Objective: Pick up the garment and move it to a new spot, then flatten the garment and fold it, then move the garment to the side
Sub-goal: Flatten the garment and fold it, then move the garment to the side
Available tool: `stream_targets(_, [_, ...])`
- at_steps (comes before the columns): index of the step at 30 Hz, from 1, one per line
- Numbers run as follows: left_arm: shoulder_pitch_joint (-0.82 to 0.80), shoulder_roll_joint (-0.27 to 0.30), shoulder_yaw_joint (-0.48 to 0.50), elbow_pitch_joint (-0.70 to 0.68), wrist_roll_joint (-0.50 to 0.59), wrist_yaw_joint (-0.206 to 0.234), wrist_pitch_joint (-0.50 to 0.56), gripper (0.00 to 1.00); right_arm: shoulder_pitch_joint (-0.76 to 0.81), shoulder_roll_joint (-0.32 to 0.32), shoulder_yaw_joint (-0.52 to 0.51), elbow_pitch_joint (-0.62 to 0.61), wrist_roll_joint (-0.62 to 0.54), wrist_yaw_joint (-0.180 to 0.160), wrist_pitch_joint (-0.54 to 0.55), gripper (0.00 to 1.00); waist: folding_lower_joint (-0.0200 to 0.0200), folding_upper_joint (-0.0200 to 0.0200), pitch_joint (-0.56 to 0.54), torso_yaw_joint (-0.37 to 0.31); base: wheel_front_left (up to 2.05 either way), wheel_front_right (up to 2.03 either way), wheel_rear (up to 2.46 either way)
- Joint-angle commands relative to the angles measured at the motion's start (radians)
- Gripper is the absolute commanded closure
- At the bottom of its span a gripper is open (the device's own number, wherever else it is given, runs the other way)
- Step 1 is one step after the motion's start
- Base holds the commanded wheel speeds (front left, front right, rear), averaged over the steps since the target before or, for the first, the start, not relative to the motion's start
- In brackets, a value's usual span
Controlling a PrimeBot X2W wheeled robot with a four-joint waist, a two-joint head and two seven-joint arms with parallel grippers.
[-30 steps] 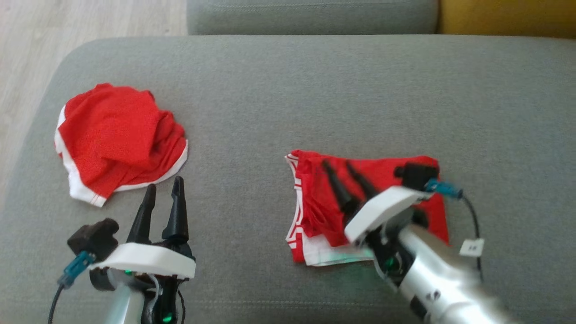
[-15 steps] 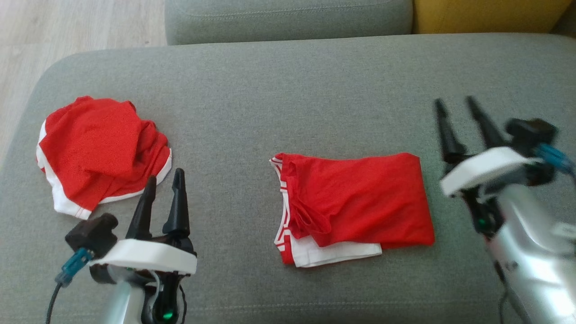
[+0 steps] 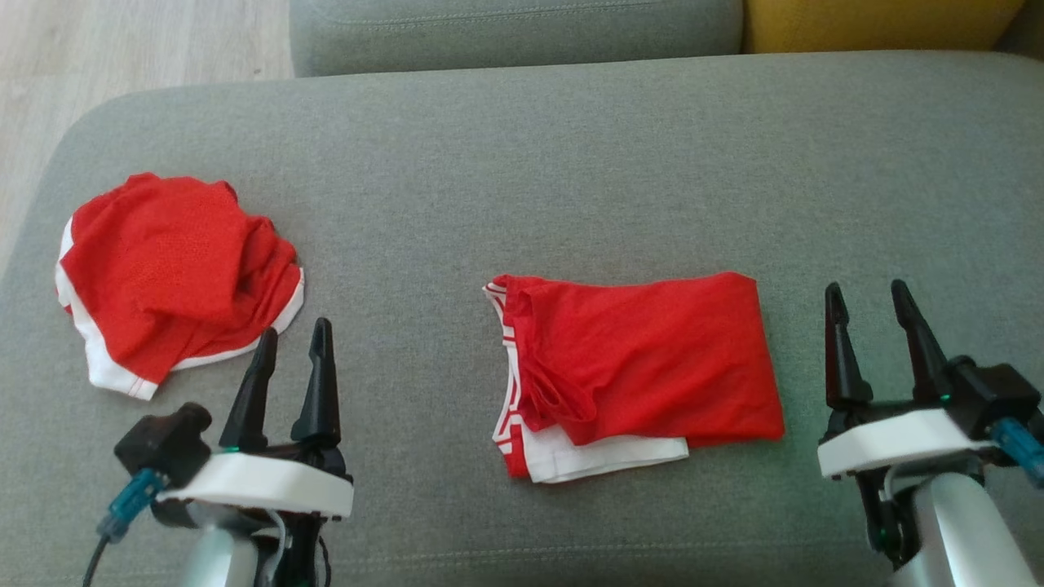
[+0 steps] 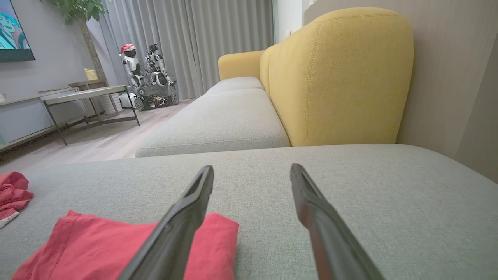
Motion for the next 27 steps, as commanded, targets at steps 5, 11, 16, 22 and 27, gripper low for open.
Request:
stream_targets(5, [-0.016, 0.007, 0.039, -0.043, 0.027, -0.005, -0.012, 0.00, 0.003, 0.018, 0.008, -0.056, -0.032, -0.001, -0.011, 0.00, 0.0000, 0.0000, 0.000, -0.001, 0.00, 0.00, 0.00])
stream_targets(11, [-0.012, 0.007, 0.036, -0.044, 0.029, -0.002, -0.012, 0.00, 0.007, 0.030, 0.002, -0.055, -0.039, -0.001, -0.011, 0.00, 0.0000, 0.0000, -0.003, 0.002, 0.00, 0.00, 0.00])
stream_targets(16, [-0.013, 0.007, 0.032, -0.041, 0.028, -0.001, -0.012, 0.00, 0.005, 0.033, 0.001, -0.051, -0.040, -0.001, -0.011, 0.00, 0.0000, 0.0000, -0.003, 0.006, 0.00, 0.00, 0.00])
stream_targets(22, [-0.016, 0.007, 0.032, -0.038, 0.026, 0.000, -0.012, 0.00, -0.001, 0.036, 0.003, -0.042, -0.032, -0.001, -0.011, 0.00, 0.0000, 0.0000, 0.002, 0.006, 0.00, 0.00, 0.00])
stream_targets(27, [-0.024, 0.007, 0.029, -0.039, 0.026, -0.002, -0.012, 0.00, -0.015, 0.041, 0.017, -0.004, -0.025, -0.001, 0.012, 0.00, 0.0000, 0.0000, 0.023, 0.007, 0.00, 0.00, 0.00])
